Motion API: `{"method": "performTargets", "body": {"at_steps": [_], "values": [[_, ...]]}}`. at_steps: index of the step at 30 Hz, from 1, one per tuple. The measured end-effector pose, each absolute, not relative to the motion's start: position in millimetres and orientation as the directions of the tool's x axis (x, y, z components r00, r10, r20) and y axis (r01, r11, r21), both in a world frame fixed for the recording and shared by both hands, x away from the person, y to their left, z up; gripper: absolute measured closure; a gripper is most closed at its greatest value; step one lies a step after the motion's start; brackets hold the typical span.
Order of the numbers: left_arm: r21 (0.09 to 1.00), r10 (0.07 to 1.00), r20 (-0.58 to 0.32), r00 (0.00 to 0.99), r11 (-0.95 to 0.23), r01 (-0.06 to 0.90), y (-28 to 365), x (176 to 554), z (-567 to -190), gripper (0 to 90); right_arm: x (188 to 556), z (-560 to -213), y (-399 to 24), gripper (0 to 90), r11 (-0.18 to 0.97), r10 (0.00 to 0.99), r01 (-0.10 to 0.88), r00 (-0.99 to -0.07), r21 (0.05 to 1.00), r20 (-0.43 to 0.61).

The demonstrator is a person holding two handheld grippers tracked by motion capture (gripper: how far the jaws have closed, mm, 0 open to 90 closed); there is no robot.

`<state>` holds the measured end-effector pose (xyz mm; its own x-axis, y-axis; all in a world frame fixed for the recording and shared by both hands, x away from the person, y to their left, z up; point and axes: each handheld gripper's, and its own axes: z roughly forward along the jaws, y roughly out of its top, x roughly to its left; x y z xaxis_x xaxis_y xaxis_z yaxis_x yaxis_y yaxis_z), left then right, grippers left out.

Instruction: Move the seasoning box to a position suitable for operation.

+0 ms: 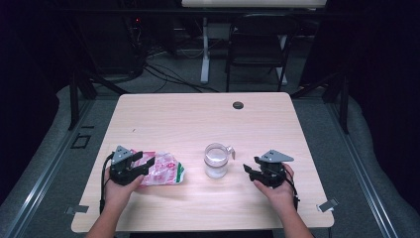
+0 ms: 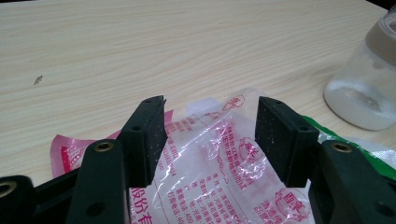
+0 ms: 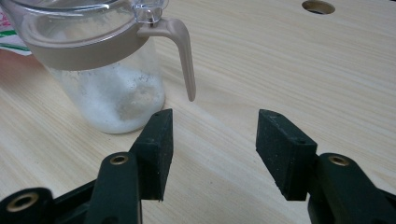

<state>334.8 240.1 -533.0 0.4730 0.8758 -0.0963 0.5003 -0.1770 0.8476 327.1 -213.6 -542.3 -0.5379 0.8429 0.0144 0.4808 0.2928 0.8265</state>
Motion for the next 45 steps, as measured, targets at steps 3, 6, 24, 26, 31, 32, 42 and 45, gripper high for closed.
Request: {"method": "performTargets", "body": {"at_steps": [3,6,24,26,31,32,42,45], "values": [[0.848,0.877,-0.099,0.471,-0.173,0.500,240,335,-533,43.1,326,-542,-213,47.1,0.291,0.842,0.478,-0.540,0.829,0.016],[0.848,0.879,-0.105,0.466,-0.166,0.504,241,335,-532,43.1,326,-542,-213,47.1,0.289,0.844,0.478,-0.536,0.829,0.015],[0.848,0.861,-0.115,0.495,-0.174,0.500,241,332,-531,49.0,325,-531,-206,48.1,0.268,0.833,0.442,-0.552,0.856,0.024],[0.849,0.859,-0.119,0.498,-0.172,0.500,241,332,-530,49.0,327,-529,-204,48.6,0.269,0.830,0.458,-0.556,0.847,0.037],[0.849,0.859,-0.121,0.498,-0.171,0.500,243,332,-529,49.0,332,-526,-197,52.1,0.288,0.820,0.473,-0.570,0.833,0.040],[0.850,0.860,-0.118,0.496,-0.171,0.498,243,332,-530,49.0,335,-525,-192,54.2,0.316,0.808,0.472,-0.588,0.823,0.027],[0.850,0.864,-0.122,0.489,-0.163,0.501,245,329,-529,49.6,353,-532,-177,60.2,0.333,0.810,0.509,-0.585,0.793,0.035],[0.851,0.867,-0.125,0.483,-0.156,0.501,247,327,-529,49.8,358,-535,-176,61.6,0.339,0.809,0.514,-0.587,0.788,0.035]]}}
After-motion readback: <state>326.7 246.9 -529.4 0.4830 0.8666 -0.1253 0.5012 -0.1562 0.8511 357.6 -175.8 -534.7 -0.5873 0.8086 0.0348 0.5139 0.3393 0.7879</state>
